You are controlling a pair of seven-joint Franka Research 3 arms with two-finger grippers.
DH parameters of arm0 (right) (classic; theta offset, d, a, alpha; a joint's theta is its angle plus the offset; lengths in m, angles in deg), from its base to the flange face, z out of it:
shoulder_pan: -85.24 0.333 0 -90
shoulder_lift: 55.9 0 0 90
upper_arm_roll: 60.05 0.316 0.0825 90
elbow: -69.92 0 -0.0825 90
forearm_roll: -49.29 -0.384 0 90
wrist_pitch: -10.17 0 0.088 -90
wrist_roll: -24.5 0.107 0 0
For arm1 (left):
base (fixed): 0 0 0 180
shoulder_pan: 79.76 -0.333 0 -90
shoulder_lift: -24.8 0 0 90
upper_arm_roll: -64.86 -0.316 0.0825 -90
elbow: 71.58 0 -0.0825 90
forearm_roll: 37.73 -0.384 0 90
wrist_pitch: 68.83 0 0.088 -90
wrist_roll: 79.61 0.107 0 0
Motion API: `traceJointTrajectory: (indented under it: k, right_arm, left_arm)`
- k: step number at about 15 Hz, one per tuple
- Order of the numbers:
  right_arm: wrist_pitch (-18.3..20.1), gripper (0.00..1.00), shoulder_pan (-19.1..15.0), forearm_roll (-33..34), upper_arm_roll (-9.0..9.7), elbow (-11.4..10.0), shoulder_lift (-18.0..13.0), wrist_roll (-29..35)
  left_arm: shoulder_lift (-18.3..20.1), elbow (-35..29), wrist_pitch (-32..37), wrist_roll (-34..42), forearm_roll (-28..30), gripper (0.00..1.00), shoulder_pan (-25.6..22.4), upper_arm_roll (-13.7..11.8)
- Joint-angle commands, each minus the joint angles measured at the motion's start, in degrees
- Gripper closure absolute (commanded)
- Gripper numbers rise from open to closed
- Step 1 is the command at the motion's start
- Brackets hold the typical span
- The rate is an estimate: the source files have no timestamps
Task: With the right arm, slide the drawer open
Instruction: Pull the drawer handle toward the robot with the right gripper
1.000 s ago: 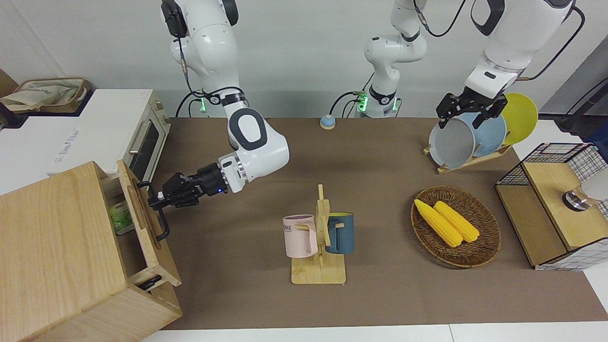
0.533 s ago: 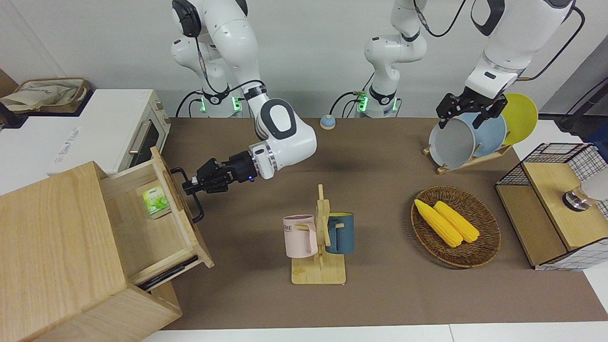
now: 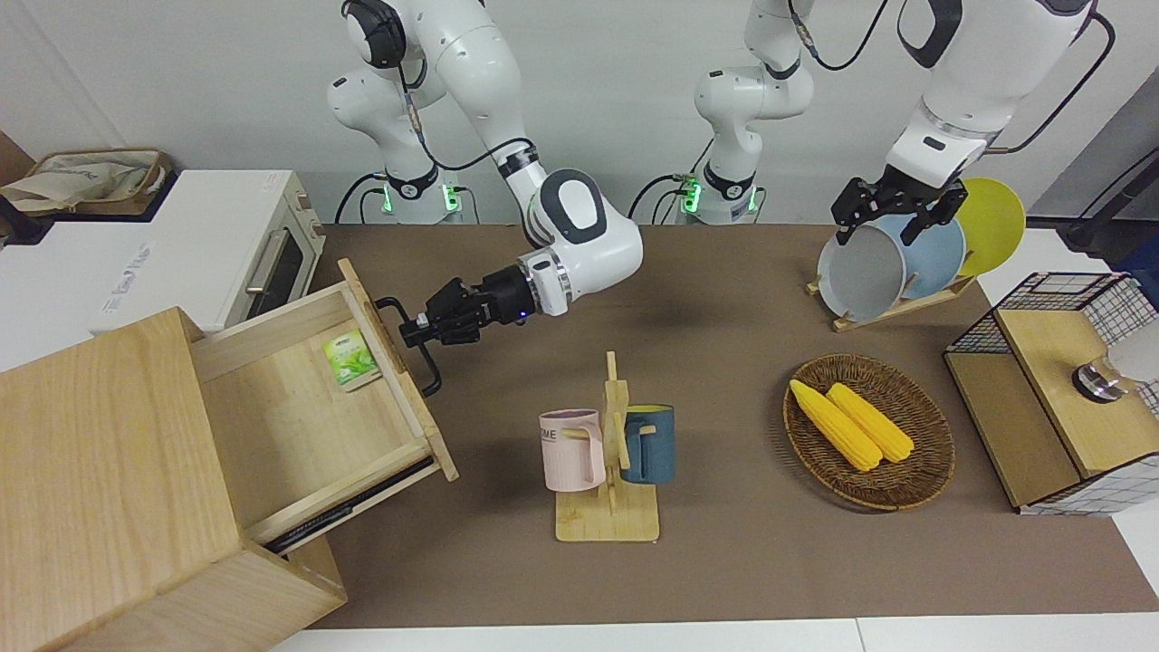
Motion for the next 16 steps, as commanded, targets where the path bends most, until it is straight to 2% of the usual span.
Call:
traceJointTrajectory:
  k: [1, 12, 14, 16]
  right_arm:
    - [3.7, 1.0, 3.4, -0.8, -1.06, 1.0, -1.0, -4.3]
    - [5.3, 0.984, 5.7, -2.4, -1.15, 1.1, -1.0, -4.0]
    - [5.3, 0.961, 5.7, -2.4, -1.15, 2.1, -0.7, -4.1]
    - [5.3, 0.911, 5.8, -2.4, -1.15, 2.2, -0.5, -4.1]
  left_arm:
    - [-0.7, 1.5, 1.1, 0.6, -1.0, 0.01, -0.2, 0.4]
    - [-0.7, 1.5, 1.1, 0.6, -1.0, 0.01, -0.2, 0.4]
    - [-0.7, 1.4, 1.1, 0.6, -1.0, 0.01, -0.2, 0.4]
    - [-0.7, 1.4, 1.1, 0.6, -1.0, 0.01, -0.2, 0.4]
